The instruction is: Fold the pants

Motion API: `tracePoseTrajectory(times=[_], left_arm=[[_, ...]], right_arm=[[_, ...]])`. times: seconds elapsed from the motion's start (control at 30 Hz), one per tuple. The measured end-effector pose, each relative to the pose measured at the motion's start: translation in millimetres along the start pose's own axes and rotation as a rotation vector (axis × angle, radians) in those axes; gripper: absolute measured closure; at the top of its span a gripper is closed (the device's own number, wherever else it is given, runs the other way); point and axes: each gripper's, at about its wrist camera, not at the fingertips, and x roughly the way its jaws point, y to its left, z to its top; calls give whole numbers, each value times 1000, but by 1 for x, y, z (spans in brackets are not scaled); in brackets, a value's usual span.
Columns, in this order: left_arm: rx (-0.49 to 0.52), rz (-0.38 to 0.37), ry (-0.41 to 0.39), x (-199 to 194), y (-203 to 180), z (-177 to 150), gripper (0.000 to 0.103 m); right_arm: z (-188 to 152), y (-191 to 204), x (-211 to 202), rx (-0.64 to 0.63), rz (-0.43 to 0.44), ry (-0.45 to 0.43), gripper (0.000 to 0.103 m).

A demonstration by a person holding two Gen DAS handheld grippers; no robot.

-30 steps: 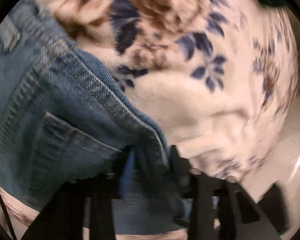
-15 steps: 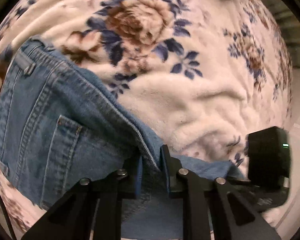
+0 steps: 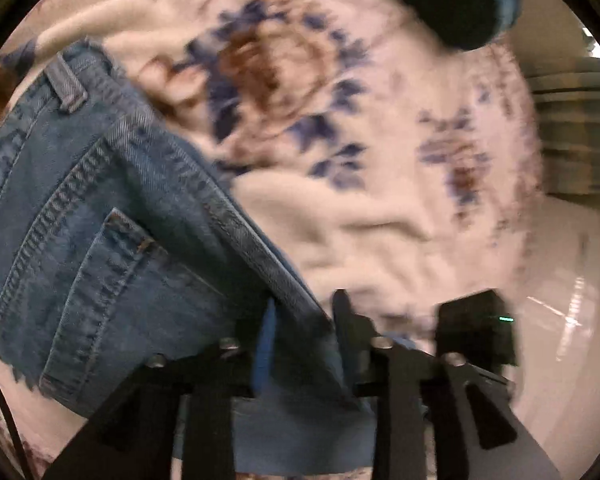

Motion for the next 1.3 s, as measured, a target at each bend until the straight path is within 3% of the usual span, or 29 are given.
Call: tracePoseTrajectory(times=[0.03, 0.1, 0.13, 0.2, 0.23, 0.27, 0.3, 0.37, 0.53, 0.6, 0.67, 0.7, 0.77, 0.8, 0.83, 0.87, 1.0, 1.1, 1.17, 1.23, 1.3], left_arm=[[43, 2, -40, -11, -7, -1, 68], [134, 62, -113, -25, -18, -3, 51], [171, 84, -136, -28, -22, -4, 49], [216, 136, -150, -26, -22, -5, 49], [216, 161, -146, -21, -17, -4, 49], [209, 173, -134, -17, -10, -3, 49], [197, 186, -123, -14, -3, -2, 49], [167, 202, -117, -9, 12, -2, 49], [156, 241, -89, 0, 36, -7, 49], [179, 262, -89, 2, 36, -8, 49], [204, 285, -78, 6, 34, -8, 49], [211, 289, -77, 6, 34, -8, 49], [246, 311, -64, 9, 31, -8, 49], [259, 318, -59, 10, 32, -8, 49], [265, 319, -56, 10, 33, -7, 49], [271, 322, -49, 11, 34, -8, 49], [302, 330, -40, 15, 36, -9, 49], [297, 331, -39, 14, 38, -9, 49], [285, 326, -40, 13, 38, -8, 49], [268, 323, -42, 10, 37, -8, 49], [252, 310, -42, 6, 36, -8, 49]], right_arm=[[3, -4, 0, 7, 3, 6, 80], [9, -10, 12, -10, -13, 64, 65], [13, -15, 22, -18, -48, 97, 47], [17, -14, 38, -31, -95, 145, 42], [19, -13, 43, -29, -124, 164, 44], [21, -12, 44, -17, -138, 166, 65], [24, -9, 37, -9, -141, 142, 80], [30, 4, 11, -24, -142, 79, 85], [33, 3, -35, -32, -151, 1, 84], [35, 0, -26, -39, -148, 46, 76], [35, 1, -6, -57, -137, 137, 41], [37, 0, 0, -71, -146, 158, 36], [34, 4, 16, -128, -245, 183, 40], [32, 6, 22, -159, -317, 204, 49], [32, 9, 25, -173, -345, 212, 73], [32, 15, 23, -183, -378, 208, 81], [44, 34, -33, -163, -340, 69, 91], [59, 37, -88, -134, -276, -62, 94], [58, 38, -109, -124, -311, -89, 94], [49, 47, -109, -159, -315, -51, 89], [28, 68, -90, -282, -409, 22, 75]])
